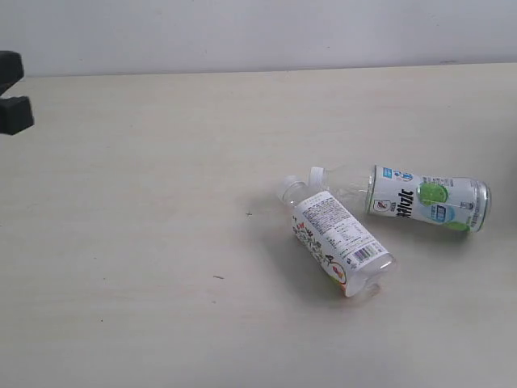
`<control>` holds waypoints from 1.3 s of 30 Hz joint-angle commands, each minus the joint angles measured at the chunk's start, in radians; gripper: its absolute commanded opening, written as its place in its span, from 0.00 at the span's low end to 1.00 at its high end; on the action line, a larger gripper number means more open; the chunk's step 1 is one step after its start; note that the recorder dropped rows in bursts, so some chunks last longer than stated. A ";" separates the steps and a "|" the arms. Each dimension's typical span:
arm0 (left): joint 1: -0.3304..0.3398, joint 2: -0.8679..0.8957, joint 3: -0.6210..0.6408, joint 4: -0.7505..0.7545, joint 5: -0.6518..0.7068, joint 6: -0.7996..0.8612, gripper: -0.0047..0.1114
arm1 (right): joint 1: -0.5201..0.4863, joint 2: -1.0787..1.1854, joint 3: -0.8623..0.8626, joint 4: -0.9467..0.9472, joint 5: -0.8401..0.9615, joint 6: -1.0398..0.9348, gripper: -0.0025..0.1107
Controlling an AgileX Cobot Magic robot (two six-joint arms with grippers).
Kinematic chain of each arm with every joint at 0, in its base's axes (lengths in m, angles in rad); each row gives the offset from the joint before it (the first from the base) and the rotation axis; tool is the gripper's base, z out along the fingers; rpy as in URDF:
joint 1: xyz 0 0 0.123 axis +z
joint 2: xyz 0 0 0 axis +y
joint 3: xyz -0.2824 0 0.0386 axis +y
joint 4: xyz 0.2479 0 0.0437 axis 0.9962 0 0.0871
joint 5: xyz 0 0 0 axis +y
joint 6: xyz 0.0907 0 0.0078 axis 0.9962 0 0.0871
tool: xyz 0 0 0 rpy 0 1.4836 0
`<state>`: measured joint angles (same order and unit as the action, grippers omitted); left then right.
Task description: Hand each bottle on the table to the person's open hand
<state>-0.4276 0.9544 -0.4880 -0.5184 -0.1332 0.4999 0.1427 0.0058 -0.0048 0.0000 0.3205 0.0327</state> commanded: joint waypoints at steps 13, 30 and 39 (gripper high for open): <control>0.031 -0.140 0.208 0.007 0.019 -0.009 0.04 | -0.004 -0.006 0.005 0.000 -0.009 -0.001 0.02; 0.031 -0.140 0.208 0.007 0.019 -0.009 0.04 | -0.004 -0.006 0.005 0.000 -0.009 -0.002 0.02; 0.031 -0.140 0.208 0.007 0.019 -0.009 0.04 | -0.004 -0.006 0.005 0.000 -0.009 -0.001 0.02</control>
<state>-0.4003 0.8166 -0.2855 -0.5161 -0.1140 0.4975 0.1427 0.0058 -0.0048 0.0000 0.3205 0.0327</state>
